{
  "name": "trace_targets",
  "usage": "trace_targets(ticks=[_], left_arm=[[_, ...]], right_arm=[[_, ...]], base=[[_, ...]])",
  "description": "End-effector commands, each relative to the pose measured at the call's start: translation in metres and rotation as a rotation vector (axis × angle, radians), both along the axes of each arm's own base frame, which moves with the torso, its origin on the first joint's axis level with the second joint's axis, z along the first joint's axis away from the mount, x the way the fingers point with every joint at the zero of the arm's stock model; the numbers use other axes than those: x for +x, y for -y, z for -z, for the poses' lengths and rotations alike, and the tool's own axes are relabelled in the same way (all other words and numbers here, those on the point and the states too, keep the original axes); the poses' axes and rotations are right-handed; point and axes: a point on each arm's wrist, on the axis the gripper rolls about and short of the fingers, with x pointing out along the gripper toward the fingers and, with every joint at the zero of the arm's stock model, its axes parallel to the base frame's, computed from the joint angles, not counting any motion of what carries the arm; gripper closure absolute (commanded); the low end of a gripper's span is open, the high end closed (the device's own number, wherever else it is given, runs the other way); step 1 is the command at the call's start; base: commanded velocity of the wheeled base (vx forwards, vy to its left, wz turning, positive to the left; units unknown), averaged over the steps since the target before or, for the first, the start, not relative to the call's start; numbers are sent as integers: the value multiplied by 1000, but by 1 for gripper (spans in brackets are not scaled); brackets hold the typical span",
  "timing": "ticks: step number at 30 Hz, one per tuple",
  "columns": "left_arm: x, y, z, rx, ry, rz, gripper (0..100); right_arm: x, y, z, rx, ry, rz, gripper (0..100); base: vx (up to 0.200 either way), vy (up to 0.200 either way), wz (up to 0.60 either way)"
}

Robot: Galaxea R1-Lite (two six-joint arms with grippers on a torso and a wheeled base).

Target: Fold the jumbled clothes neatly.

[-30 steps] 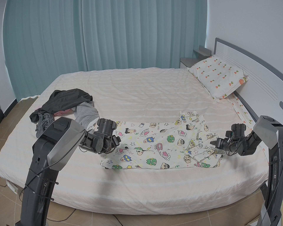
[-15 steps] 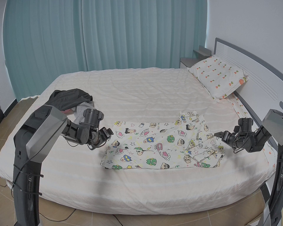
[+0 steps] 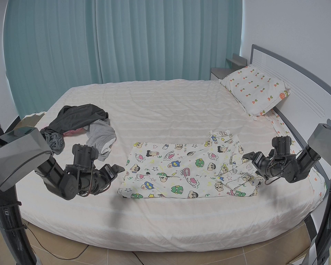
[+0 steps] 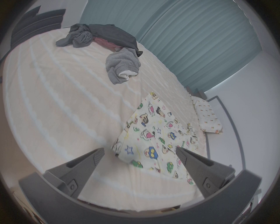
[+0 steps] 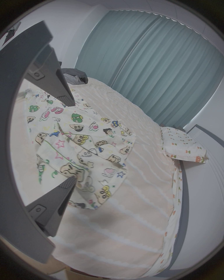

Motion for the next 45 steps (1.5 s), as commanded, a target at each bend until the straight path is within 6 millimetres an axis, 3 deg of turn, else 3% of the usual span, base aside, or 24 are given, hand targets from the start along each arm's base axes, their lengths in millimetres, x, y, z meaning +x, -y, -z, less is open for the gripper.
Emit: trace_targets(ticks=[1,10,16,23,29,34,45], left_arm=[[-79,-14,-11,-176,68,65,0],[-87,-19,4,-231,43,93,0],[-85,-18,13,-237,18,102,0],[-80,-12,17,-237,29,118,0],[-62,0,22,-268,44,84,0],[-61,11,30,-237,35,77,0],[-60,11,33,-223,31,57,0]], right_arm=[[-25,-33,16,39,-85,35,0],[-17,-39,56,17,-67,101,0],[-14,-39,68,2,-84,116,0],[-9,-40,65,4,-44,121,0],[-9,-44,59,9,-24,111,0],[-9,-46,60,9,-26,105,0],[2,-44,61,8,-8,112,0]], base=[[0,0,0],[0,0,0],[0,0,0],[0,0,0],[0,0,0],[0,0,0],[0,0,0]])
